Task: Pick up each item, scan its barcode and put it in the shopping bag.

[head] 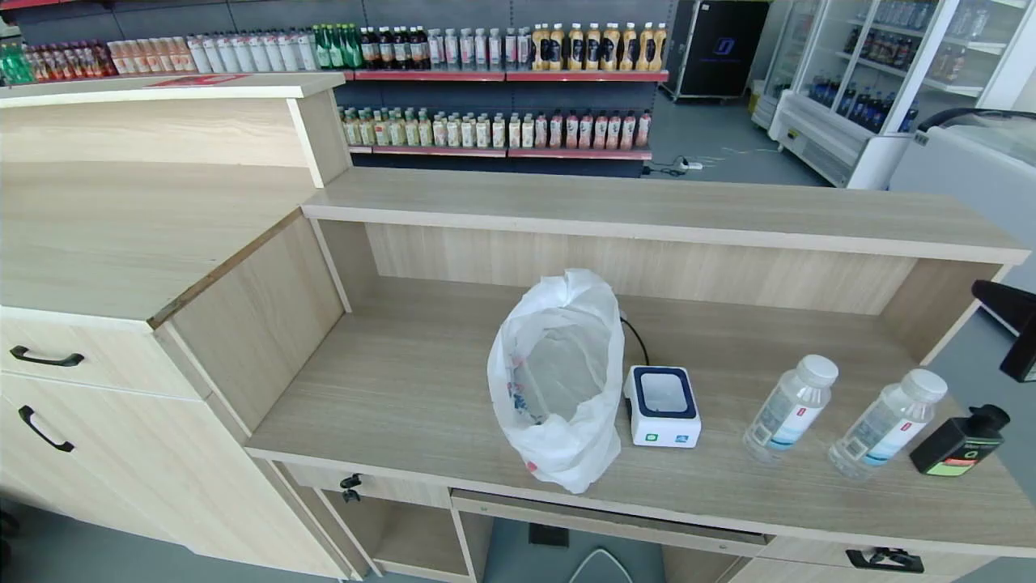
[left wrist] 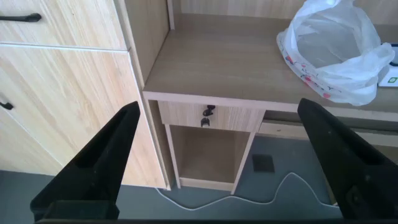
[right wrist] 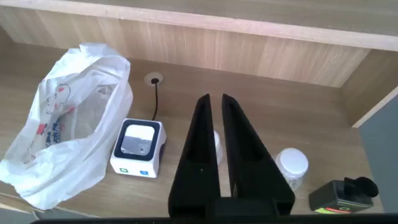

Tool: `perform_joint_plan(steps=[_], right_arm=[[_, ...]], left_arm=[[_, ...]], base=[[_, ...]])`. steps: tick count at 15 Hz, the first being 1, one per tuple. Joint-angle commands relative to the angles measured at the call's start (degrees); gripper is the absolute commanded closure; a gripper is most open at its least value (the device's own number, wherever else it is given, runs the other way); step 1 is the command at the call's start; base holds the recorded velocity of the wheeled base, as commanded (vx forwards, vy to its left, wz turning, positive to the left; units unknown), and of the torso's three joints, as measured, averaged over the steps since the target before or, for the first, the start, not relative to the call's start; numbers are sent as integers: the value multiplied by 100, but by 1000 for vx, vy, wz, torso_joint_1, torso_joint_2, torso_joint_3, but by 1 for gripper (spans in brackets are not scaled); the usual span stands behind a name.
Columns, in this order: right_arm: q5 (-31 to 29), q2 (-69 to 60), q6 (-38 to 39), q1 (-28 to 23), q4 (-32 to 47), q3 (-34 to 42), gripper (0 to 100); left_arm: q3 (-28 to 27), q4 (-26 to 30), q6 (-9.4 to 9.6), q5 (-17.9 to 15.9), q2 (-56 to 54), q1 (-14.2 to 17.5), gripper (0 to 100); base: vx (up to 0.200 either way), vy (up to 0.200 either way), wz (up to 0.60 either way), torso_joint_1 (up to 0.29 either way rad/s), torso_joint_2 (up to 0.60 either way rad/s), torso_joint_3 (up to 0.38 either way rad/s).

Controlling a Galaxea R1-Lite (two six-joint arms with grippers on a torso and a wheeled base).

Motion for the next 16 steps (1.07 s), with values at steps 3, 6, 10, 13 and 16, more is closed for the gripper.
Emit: perform_joint_plan(steps=[3, 6, 10, 13, 16], right_arm=[[388, 1035, 13, 42, -1, 184, 0], [327, 1404, -13, -11, -10, 553, 0], [300, 1826, -294, -538, -80, 1010, 0], [300, 2256, -373, -652, -449, 1133, 0], [309, 3118, -540, -635, -1522, 1159, 0]], left_arm=[[0, -2, -1, -2, 6, -2, 0], [0, -2, -1, -2, 6, -2, 0], [0, -2, -1, -2, 6, -2, 0], [0, -2, -1, -2, 6, -2, 0], [0, -2, -1, -2, 6, -2, 0]], base=[[0, 0, 0, 0, 0, 0], [0, 0, 0, 0, 0, 0], [0, 0, 0, 0, 0, 0], [0, 0, 0, 0, 0, 0], [0, 0, 0, 0, 0, 0]])
